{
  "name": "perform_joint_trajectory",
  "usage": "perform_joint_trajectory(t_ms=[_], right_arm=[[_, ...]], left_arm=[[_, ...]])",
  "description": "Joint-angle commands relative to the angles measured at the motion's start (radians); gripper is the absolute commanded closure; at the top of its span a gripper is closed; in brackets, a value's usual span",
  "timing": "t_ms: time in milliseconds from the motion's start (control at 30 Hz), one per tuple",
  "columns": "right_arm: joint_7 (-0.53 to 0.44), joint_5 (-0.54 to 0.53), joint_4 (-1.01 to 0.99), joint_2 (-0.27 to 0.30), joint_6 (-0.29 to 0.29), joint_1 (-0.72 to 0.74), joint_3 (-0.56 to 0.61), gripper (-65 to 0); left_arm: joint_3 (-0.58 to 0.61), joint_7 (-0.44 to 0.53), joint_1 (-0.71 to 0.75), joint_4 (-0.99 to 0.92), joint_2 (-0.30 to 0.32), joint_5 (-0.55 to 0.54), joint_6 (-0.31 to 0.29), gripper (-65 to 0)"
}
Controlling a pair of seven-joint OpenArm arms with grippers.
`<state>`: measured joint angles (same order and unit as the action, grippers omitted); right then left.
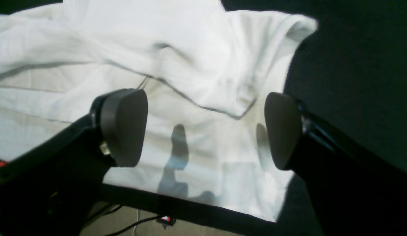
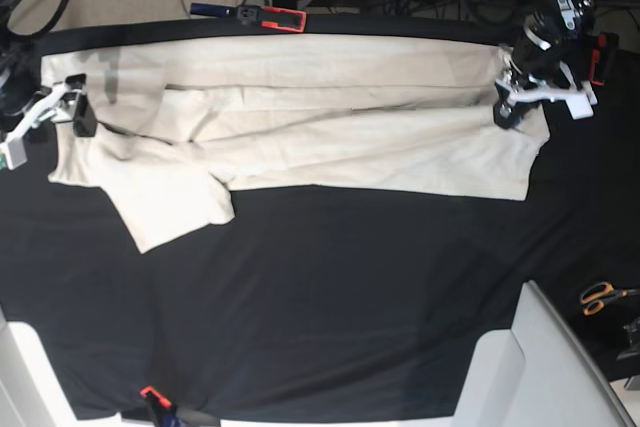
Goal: Fold the T-shirt properly
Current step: 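Pull the pinched fabric toward the robot with the left gripper, then open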
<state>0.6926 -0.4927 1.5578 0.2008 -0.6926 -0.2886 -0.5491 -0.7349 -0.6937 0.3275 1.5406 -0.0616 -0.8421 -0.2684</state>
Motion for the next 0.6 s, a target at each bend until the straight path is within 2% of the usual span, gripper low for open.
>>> perform_joint_trajectory(t_ms=[0,567], right_arm=[[-0.020,-0.017,0.020,0.013,-0.006,0.005,-0.006,-52.5],[-0.020,-0.017,0.019,0.013,-0.006,0.004,-0.007,-52.4]], left_arm=[[-0.004,0.013,0.005,0.016,0.001,-0.015,-0.012,0.0],[-0.004,0.018,0.072,-0.015,-0.001,-0.013,-0.012,0.0]])
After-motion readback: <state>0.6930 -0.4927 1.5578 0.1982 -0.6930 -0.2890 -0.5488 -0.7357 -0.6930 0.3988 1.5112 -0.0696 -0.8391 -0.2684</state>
